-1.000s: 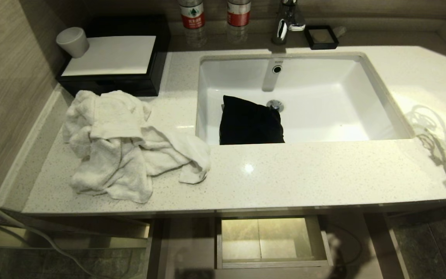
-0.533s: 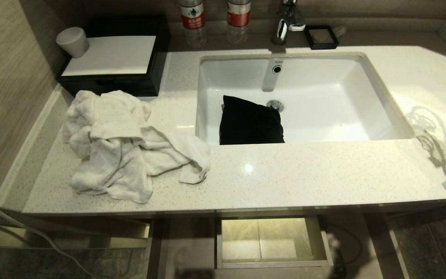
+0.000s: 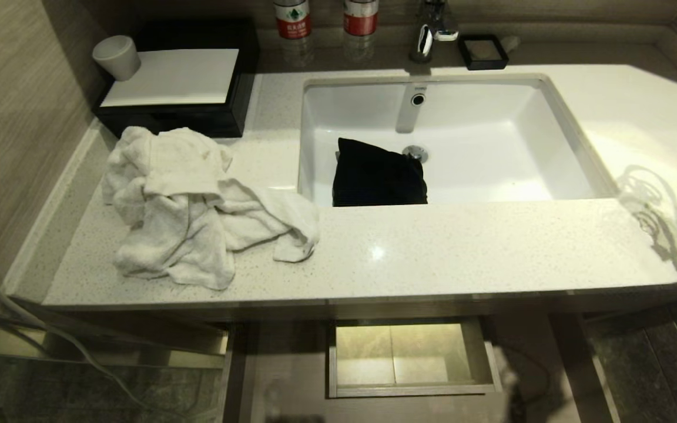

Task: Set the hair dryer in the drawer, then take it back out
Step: Put it into the drawer

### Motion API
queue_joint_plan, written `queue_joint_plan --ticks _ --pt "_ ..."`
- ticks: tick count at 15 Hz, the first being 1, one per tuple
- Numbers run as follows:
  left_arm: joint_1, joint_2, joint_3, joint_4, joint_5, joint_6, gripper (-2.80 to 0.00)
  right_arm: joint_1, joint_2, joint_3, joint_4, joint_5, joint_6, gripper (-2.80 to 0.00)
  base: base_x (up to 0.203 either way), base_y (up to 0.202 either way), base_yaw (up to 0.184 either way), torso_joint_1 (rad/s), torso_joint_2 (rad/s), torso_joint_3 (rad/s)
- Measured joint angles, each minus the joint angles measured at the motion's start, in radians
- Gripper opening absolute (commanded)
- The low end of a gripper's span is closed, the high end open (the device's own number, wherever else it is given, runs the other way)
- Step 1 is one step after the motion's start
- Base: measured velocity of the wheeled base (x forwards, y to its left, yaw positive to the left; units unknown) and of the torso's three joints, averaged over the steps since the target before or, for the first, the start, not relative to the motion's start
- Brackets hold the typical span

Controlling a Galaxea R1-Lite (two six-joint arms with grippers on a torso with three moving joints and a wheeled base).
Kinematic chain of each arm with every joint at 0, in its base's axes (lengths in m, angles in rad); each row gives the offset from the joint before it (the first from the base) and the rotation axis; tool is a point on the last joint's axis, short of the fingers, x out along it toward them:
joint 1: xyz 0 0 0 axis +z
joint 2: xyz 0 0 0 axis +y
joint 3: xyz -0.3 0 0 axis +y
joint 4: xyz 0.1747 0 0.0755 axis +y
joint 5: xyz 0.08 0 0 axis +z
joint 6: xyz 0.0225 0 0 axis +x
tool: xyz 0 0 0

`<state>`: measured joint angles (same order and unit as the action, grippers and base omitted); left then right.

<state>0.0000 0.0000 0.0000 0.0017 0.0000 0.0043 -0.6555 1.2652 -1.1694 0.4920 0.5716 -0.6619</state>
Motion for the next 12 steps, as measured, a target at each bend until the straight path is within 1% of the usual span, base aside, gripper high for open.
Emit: queue_joint_plan --ticks 4,5,8,12 --pt "0.0 0.0 0.0 0.0 0.0 0.0 -2.8 0.001 -0.006 0.009 0.004 0.0 0.0 -2.8 0.0 0.0 0.0 -0.013 0.01 -0.002" --pt "0.0 0.0 0.0 0.0 0.0 0.0 -2.8 0.001 -0.009 0.012 0.001 0.002 -0.002 -2.8 0.0 0.0 0.0 -0.14 0.1 -0.051" --pt "0.0 0.0 0.0 0.0 0.0 0.0 -2.8 0.005 -0.014 0.016 -0.004 0.002 -0.005 -2.8 0.0 0.0 0.0 -0.291 0.16 -0.121" --pt "0.0 0.0 0.0 0.0 0.0 0.0 -2.8 0.007 -0.02 0.024 -0.005 0.002 -0.01 -2.8 0.0 0.0 0.0 -0.332 0.16 -0.174"
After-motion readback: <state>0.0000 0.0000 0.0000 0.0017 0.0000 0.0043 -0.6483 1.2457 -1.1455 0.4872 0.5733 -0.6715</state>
